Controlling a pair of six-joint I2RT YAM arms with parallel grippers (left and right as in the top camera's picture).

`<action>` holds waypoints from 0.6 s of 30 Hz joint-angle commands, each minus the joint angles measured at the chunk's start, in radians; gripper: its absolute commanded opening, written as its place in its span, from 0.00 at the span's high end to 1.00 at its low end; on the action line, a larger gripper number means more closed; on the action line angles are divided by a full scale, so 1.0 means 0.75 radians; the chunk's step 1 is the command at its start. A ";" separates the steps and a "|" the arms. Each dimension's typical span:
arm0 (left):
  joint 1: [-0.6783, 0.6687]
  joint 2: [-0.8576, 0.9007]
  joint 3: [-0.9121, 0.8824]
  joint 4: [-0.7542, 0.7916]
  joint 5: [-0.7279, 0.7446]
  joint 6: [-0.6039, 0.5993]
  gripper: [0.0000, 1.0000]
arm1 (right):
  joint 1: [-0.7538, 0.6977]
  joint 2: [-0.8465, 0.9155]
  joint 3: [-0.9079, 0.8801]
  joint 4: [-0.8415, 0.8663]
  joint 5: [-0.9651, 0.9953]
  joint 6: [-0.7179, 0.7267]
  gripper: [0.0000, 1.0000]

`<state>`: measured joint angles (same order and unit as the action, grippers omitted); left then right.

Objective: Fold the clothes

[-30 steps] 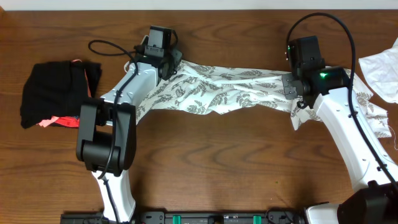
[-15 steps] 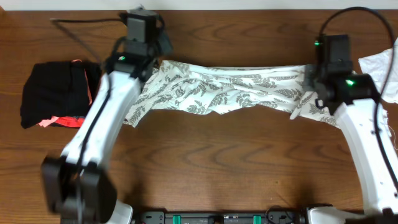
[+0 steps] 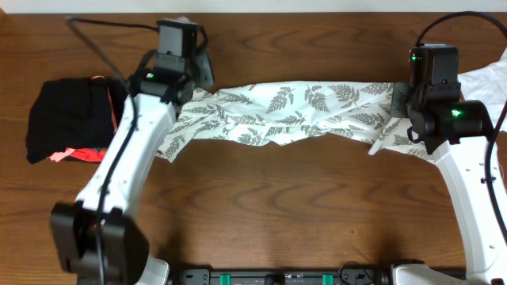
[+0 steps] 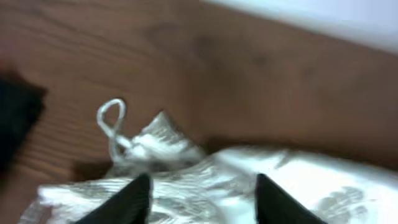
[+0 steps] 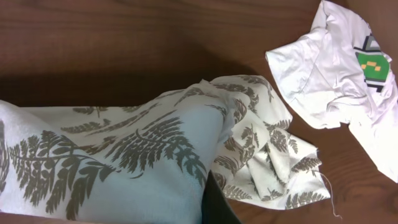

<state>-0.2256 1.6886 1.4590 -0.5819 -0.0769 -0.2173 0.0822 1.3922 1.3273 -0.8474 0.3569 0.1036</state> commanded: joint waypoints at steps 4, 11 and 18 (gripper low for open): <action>-0.002 0.137 -0.003 -0.153 -0.047 0.646 0.20 | -0.006 -0.006 0.003 -0.010 0.002 0.000 0.99; -0.062 0.144 -0.027 -0.201 -0.095 0.824 0.18 | -0.034 -0.006 0.003 -0.004 0.001 0.000 0.99; -0.200 0.143 -0.102 -0.310 -0.225 0.848 0.19 | -0.076 -0.006 0.003 -0.012 0.001 0.000 0.99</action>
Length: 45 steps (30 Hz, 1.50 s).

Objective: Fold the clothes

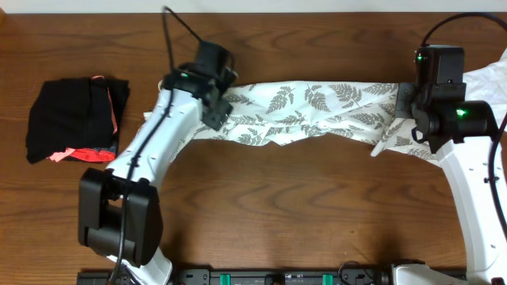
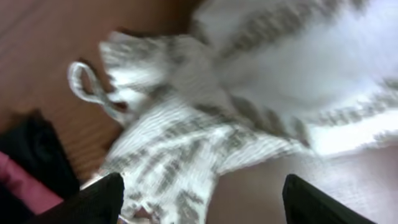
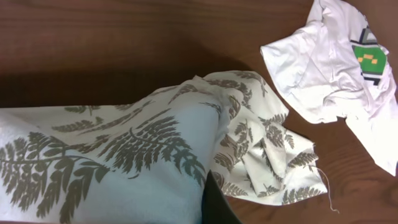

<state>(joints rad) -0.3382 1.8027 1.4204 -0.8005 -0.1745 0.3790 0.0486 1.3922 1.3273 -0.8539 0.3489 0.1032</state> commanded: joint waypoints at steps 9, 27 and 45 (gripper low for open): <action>-0.202 -0.022 -0.109 0.016 -0.168 0.030 0.19 | -0.065 -0.006 0.003 -0.005 -0.023 0.001 0.99; -0.178 -0.016 -0.458 0.719 -0.325 0.218 0.17 | -0.065 -0.006 0.003 -0.024 -0.038 0.001 0.99; -0.146 -0.016 -0.458 0.861 -0.341 0.342 0.40 | -0.065 -0.006 0.003 -0.019 -0.038 0.001 0.99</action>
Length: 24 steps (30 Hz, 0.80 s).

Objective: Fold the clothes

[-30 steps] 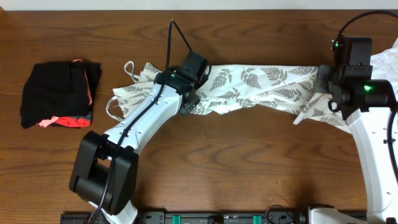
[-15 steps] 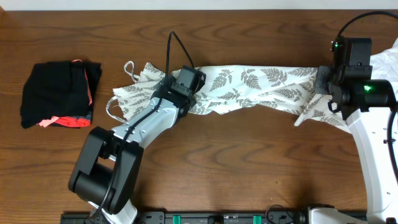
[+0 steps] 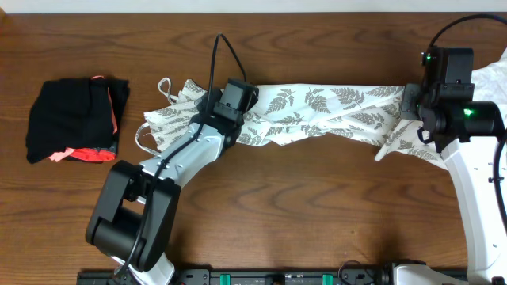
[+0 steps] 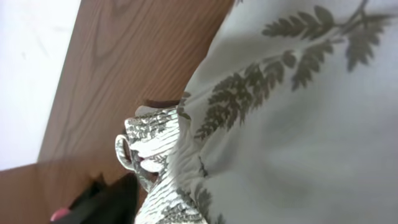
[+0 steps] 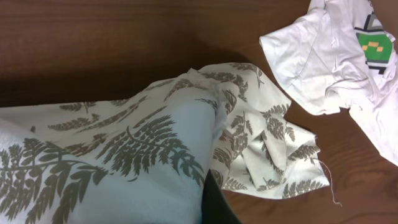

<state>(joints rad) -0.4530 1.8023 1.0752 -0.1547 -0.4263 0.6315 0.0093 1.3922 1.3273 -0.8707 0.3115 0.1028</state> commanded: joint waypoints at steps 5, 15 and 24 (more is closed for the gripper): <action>0.007 -0.015 0.003 0.001 0.034 0.005 0.60 | -0.012 -0.006 0.003 0.003 0.012 0.002 0.99; 0.007 -0.030 0.019 0.016 0.027 0.005 0.94 | -0.012 -0.006 0.003 0.004 0.013 0.002 0.99; 0.014 -0.092 0.040 0.025 -0.048 0.005 0.94 | -0.012 -0.006 0.003 0.004 0.013 0.002 0.99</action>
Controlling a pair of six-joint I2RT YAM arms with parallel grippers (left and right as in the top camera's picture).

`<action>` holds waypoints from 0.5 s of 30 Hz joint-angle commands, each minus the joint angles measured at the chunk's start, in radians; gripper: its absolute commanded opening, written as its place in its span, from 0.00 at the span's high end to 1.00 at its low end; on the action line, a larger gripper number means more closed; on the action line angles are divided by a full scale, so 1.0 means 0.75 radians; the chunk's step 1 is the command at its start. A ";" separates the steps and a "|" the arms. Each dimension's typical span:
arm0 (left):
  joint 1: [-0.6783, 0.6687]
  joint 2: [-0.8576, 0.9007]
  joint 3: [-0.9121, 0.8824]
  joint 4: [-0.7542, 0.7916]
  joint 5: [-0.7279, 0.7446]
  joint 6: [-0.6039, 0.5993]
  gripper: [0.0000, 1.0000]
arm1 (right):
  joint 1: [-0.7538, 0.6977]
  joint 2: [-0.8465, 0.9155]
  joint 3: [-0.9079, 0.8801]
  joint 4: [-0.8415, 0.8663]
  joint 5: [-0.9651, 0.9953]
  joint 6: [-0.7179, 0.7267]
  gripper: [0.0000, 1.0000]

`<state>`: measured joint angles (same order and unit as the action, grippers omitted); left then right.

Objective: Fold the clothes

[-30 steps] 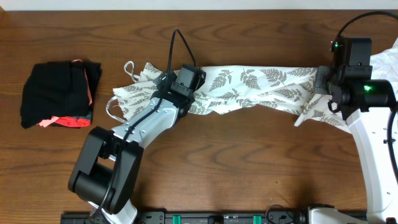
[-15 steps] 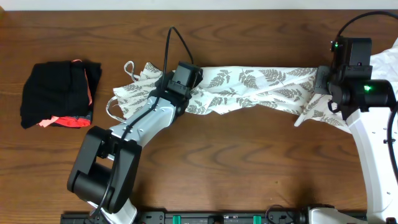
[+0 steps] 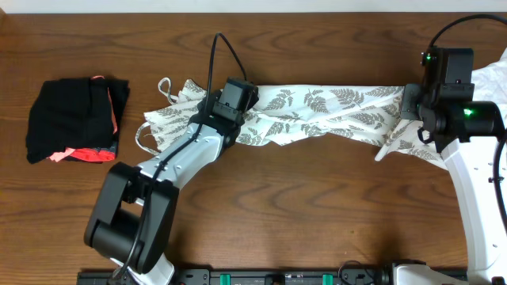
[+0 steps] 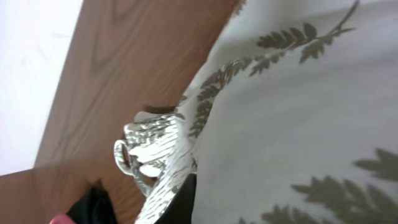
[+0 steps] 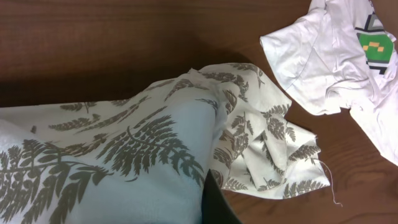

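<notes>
A white fern-print garment (image 3: 317, 107) lies stretched across the table's far half. My left gripper (image 3: 235, 101) is shut on it left of its middle. In the left wrist view the cloth (image 4: 298, 124) fills the frame, with one dark finger (image 4: 179, 208) showing under it. The garment's left end with strap loops (image 3: 162, 119) lies loose on the wood. My right gripper (image 3: 410, 103) is shut on the right end. In the right wrist view the cloth (image 5: 112, 162) drapes over a black finger (image 5: 214, 202), and the end hangs bunched beyond it.
A folded black pile with a pink edge (image 3: 71, 119) sits at the far left. A white T-shirt with a green graphic (image 5: 329, 62) lies crumpled at the right edge, next to the right gripper. The brown wooden table (image 3: 277, 206) extends toward the near side.
Almost nothing has changed. The left gripper has shifted very slightly on the cloth, and its dark finger now shows at the bottom of the left wrist view. The right arm has stayed put.
First the left gripper stood open over the garment's bunched left end while the right gripper held the right end. Then the left gripper was open further right. Later it was at the cloth left of the middle, the left end lying loose, as it is now.
</notes>
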<state>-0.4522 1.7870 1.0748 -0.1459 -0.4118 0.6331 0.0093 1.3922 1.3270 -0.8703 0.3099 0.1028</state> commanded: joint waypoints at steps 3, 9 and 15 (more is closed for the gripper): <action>0.034 -0.144 0.085 0.012 -0.132 0.004 0.94 | -0.012 -0.008 0.004 0.019 0.035 0.002 0.99; 0.072 -0.372 0.173 0.012 -0.140 0.004 0.94 | -0.012 -0.073 0.004 0.077 0.070 0.001 0.99; 0.072 -0.552 0.202 0.011 -0.139 0.004 0.94 | -0.011 -0.172 0.004 0.119 0.063 0.001 0.99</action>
<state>-0.4019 1.4097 1.2057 -0.1387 -0.4870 0.6331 0.0093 1.3140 1.3262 -0.7872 0.3367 0.1028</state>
